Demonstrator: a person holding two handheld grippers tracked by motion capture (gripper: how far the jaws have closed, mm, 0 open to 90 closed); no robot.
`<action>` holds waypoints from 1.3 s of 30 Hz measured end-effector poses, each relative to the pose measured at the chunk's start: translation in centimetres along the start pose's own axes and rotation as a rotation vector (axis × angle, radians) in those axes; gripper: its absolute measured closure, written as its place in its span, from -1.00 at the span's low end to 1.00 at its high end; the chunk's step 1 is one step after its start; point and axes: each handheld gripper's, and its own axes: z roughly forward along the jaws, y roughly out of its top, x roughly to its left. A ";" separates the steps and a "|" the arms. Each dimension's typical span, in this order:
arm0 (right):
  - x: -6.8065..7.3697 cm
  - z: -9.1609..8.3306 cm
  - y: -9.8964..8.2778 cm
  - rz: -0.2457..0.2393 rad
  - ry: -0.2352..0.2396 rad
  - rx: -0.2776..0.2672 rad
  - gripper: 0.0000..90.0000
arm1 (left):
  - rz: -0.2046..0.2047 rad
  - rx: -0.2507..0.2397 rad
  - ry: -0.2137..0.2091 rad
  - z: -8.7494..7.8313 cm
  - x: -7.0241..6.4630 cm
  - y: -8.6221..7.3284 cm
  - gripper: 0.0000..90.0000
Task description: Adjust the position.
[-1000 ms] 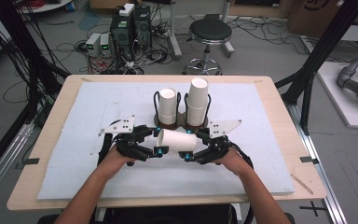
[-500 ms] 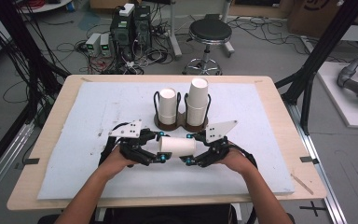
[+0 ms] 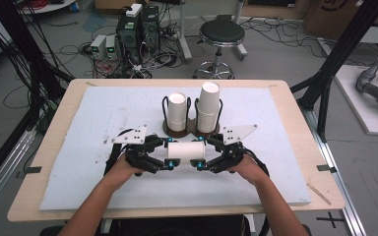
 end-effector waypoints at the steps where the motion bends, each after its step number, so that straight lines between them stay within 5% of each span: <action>1: 0.0 0.0 0.0 0.000 0.000 0.000 -0.18 | -0.003 0.017 0.010 0.1 0.0 0.0 -0.23; 3: 0.0 -0.3 0.1 -0.022 -0.008 0.040 -0.15 | -0.018 0.039 0.056 0.2 0.0 0.1 -0.47; 6: 0.1 -0.2 0.2 -0.036 -0.018 0.102 -0.15 | -0.018 0.044 0.071 0.1 0.1 0.1 -0.49; 9: 0.2 0.1 0.2 -0.040 -0.015 0.132 -0.15 | -0.018 0.060 0.048 0.2 0.0 0.0 -0.47; 12: 0.2 0.3 0.1 -0.041 0.006 0.139 -0.15 | -0.002 0.101 0.001 0.5 0.0 -0.2 -0.25; 19: 0.0 0.1 0.2 -0.004 0.029 0.093 -0.30 | -0.003 0.076 -0.024 0.4 -0.1 -0.2 -0.20; 20: 0.0 0.1 0.2 0.072 0.011 0.030 -0.51 | -0.002 0.059 -0.019 0.3 0.0 -0.1 -0.20; 24: -0.3 -0.2 0.2 0.132 0.003 -0.046 -0.59 | -0.011 0.002 -0.020 -0.1 0.1 0.1 -0.20; 29: 0.0 -0.3 0.5 0.039 -0.005 -0.034 -0.26 | -0.019 0.020 -0.017 0.0 0.1 -0.1 -0.20; 32: 0.0 -0.3 0.6 0.013 -0.019 0.004 -0.20 | -0.011 0.076 0.034 0.4 0.0 -0.2 -0.25; 35: 0.2 -0.2 0.9 -0.001 -0.042 0.079 -0.17 | -0.016 0.095 0.061 0.6 0.0 -0.3 -0.51; 39: 0.4 0.1 1.1 -0.003 -0.026 0.092 -0.16 | 0.011 0.123 0.053 0.9 -0.1 -0.5 -0.42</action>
